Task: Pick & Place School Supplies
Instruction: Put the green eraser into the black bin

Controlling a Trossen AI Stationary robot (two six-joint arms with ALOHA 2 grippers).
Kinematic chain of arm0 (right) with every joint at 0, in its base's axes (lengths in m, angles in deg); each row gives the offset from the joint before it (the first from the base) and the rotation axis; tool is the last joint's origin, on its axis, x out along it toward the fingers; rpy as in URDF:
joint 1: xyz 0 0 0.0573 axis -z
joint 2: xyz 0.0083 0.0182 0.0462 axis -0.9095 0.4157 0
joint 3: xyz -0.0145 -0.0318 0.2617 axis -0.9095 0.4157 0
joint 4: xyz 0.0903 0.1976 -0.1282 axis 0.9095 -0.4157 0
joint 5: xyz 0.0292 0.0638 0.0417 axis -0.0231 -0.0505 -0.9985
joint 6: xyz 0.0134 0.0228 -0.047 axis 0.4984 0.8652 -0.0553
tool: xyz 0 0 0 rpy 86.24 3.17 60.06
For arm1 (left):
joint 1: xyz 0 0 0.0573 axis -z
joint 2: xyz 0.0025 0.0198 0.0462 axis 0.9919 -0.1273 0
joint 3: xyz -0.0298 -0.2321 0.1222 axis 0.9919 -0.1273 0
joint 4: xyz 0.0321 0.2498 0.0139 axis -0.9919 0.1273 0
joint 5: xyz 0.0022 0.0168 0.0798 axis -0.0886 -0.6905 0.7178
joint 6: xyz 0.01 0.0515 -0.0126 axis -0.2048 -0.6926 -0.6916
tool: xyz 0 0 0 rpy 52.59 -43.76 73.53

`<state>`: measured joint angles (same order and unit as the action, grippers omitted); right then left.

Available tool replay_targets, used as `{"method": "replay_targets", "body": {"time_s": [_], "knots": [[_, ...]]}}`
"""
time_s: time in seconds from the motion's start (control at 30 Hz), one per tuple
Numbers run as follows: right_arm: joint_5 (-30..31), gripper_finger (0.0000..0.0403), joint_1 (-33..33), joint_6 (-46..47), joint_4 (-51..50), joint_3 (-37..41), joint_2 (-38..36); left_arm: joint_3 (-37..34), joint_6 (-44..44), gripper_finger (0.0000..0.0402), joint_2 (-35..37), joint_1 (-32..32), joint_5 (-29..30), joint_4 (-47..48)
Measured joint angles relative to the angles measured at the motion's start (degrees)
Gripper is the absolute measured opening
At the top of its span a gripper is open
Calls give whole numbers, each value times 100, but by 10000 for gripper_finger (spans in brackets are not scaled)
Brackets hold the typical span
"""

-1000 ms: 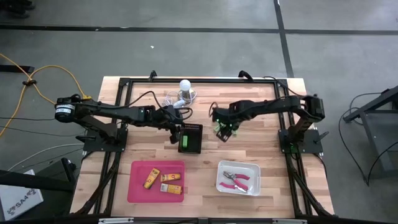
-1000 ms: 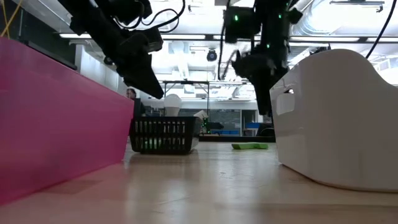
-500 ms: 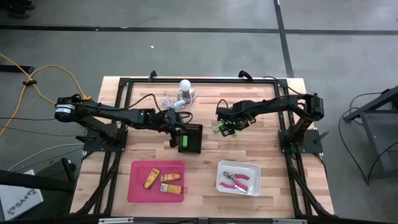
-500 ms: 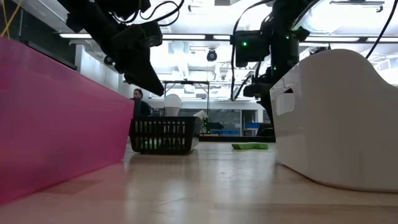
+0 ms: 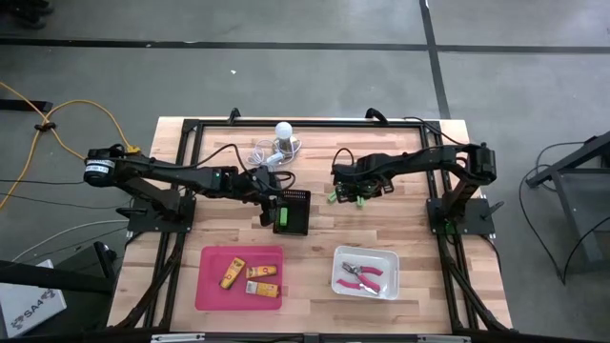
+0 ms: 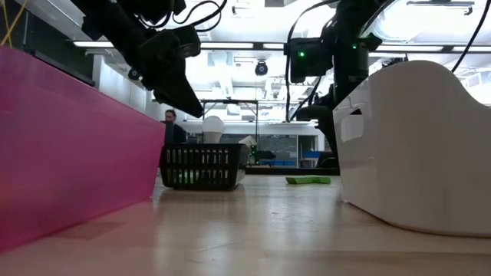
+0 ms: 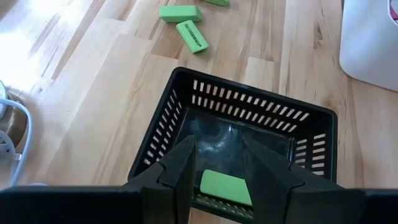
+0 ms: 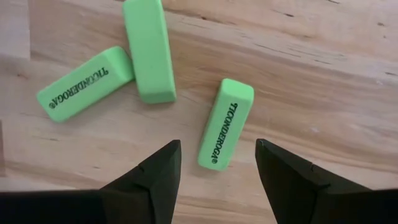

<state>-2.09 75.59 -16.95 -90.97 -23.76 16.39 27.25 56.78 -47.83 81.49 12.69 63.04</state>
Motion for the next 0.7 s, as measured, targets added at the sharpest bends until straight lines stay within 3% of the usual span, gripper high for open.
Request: {"method": "replay_targets", "body": {"time_s": [0.27, 0.7], "knots": [[71, 196, -28, 287, 40, 17, 7, 0, 14, 124, 0, 116, -13, 1], [-101, 196, -79, 559, 1074, 800, 9, 0, -22, 124, 0, 258, -8, -99]]}}
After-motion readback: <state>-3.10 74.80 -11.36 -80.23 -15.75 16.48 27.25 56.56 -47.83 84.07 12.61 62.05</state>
